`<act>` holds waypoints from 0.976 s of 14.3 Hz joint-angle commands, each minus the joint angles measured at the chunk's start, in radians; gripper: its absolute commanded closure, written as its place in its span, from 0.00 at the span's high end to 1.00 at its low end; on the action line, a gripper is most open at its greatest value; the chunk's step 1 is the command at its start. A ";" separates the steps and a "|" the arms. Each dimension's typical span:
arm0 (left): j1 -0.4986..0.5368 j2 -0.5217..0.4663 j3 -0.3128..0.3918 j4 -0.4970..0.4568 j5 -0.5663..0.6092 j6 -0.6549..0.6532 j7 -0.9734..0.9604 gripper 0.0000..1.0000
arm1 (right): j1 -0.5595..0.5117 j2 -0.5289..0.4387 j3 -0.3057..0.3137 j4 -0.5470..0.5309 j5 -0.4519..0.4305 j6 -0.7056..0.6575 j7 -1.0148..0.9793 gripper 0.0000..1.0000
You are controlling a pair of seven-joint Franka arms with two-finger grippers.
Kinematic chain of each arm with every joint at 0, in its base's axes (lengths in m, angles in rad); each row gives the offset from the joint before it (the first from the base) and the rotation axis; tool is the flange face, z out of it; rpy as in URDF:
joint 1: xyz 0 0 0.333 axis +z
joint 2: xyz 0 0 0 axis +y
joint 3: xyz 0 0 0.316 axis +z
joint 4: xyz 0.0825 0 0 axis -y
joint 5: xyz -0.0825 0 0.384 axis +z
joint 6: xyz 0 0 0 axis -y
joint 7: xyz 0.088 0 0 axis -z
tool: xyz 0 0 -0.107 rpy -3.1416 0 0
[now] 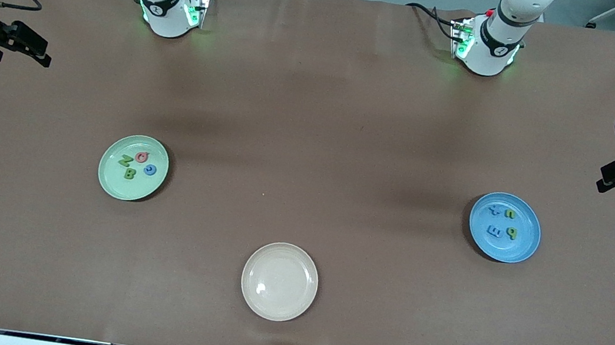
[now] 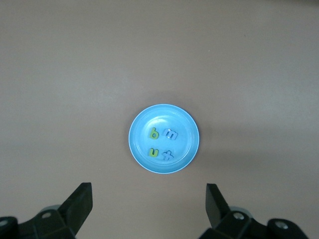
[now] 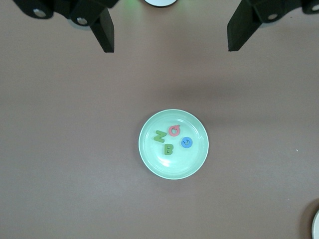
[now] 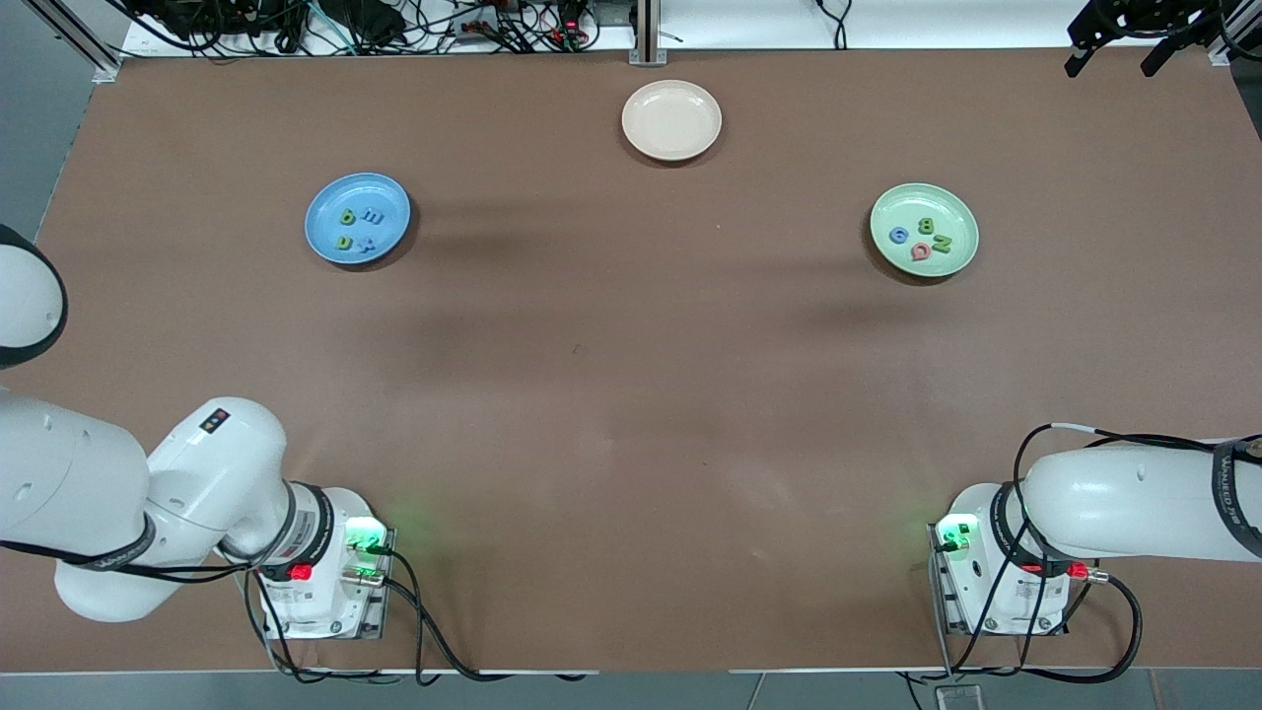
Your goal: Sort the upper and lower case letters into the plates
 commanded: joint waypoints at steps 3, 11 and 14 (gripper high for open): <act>-0.594 -0.005 0.577 0.023 -0.017 -0.043 0.008 1.00 | -0.003 -0.027 0.002 -0.024 -0.009 -0.007 -0.003 1.00; -0.905 -0.008 0.892 0.035 -0.018 -0.073 0.010 1.00 | -0.003 -0.027 0.002 -0.022 -0.009 -0.007 -0.003 1.00; -0.905 -0.011 0.888 0.038 -0.017 -0.073 0.005 1.00 | -0.003 -0.027 0.002 -0.021 -0.011 -0.005 -0.003 1.00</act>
